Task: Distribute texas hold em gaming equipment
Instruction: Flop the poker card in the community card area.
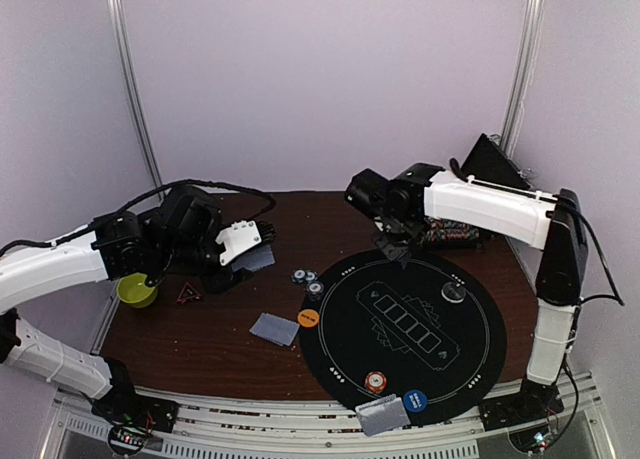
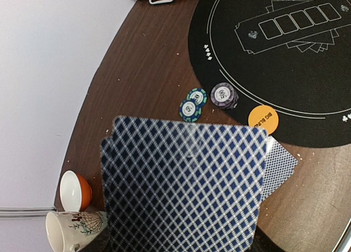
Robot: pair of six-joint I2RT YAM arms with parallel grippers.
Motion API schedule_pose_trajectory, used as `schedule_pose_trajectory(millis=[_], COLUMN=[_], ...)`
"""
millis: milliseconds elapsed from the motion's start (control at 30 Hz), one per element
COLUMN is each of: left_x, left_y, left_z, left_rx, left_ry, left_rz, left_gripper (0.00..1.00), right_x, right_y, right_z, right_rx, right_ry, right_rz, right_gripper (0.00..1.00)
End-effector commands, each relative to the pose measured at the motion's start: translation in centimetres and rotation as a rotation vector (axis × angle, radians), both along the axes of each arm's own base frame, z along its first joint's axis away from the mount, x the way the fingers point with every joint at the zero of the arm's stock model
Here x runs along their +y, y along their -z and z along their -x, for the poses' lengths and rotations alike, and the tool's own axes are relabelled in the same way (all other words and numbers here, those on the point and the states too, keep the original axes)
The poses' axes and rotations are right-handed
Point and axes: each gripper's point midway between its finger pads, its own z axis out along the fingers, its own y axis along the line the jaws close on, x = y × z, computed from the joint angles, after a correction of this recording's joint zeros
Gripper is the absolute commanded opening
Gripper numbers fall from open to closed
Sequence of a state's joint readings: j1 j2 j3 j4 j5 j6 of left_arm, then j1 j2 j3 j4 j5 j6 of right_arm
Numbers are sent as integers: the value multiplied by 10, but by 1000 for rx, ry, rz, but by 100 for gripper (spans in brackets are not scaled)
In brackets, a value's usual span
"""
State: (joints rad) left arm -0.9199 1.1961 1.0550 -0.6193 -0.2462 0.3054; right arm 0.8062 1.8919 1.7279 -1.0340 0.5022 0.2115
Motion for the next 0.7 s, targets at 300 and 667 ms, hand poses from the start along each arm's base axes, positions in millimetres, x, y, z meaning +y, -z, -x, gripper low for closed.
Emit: schedule_pose_trajectory(millis=[300,667], left_x=[-3,-2], left_y=[-19,-21], left_z=[-3,-3], left_rx=[-56,-62], left_ry=[-1,3], left_rz=[63,65], left_gripper=[60,61], right_x=[35,68], right_y=[99,148], right_z=[29,34], right_rx=[141,237], right_ry=[-145,-160], right_rz=[351,191], right_gripper=[0,0])
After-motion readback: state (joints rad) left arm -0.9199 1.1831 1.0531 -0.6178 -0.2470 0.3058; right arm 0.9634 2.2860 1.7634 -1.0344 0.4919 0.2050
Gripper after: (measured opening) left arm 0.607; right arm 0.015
